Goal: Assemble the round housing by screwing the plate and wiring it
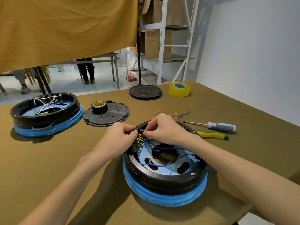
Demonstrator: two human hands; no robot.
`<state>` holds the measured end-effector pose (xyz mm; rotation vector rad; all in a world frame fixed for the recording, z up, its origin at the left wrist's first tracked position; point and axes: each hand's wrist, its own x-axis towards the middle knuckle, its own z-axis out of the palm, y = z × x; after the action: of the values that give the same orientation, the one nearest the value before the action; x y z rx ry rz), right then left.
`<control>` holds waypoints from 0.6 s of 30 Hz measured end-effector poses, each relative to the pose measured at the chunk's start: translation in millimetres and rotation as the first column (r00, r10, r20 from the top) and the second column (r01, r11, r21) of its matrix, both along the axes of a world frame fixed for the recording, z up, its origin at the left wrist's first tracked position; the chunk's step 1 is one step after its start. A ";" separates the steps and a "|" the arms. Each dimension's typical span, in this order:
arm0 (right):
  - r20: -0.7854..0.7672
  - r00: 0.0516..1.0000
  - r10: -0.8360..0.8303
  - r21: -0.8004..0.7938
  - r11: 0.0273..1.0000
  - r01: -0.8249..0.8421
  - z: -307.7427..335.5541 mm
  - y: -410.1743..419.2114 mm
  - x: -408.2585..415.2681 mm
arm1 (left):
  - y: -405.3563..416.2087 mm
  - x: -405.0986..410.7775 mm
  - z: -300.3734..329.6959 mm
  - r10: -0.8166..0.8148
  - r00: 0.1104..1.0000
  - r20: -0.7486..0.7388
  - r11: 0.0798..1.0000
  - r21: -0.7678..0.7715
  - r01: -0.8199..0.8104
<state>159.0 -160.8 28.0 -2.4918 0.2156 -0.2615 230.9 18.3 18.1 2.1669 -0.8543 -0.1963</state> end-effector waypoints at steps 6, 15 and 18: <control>0.061 0.998 0.030 -0.123 0.992 -0.023 0.0 5.2 5.9 | 1.1 1.2 -1.9 -0.007 1.000 0.018 1.000 -0.026 0.007; 0.040 0.999 -0.011 -0.076 0.997 0.014 -5.3 8.5 1.6 | -2.3 -0.3 -6.7 0.000 1.000 0.007 0.997 -0.079 0.001; 0.043 0.998 -0.042 -0.073 0.996 0.045 -5.3 9.5 -0.7 | -4.3 -2.6 -10.0 0.004 1.000 0.015 0.995 -0.099 -0.002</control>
<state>158.3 -151.2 22.7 -2.5538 0.2472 -0.3448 228.3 14.0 8.1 2.0791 -0.8520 -0.1330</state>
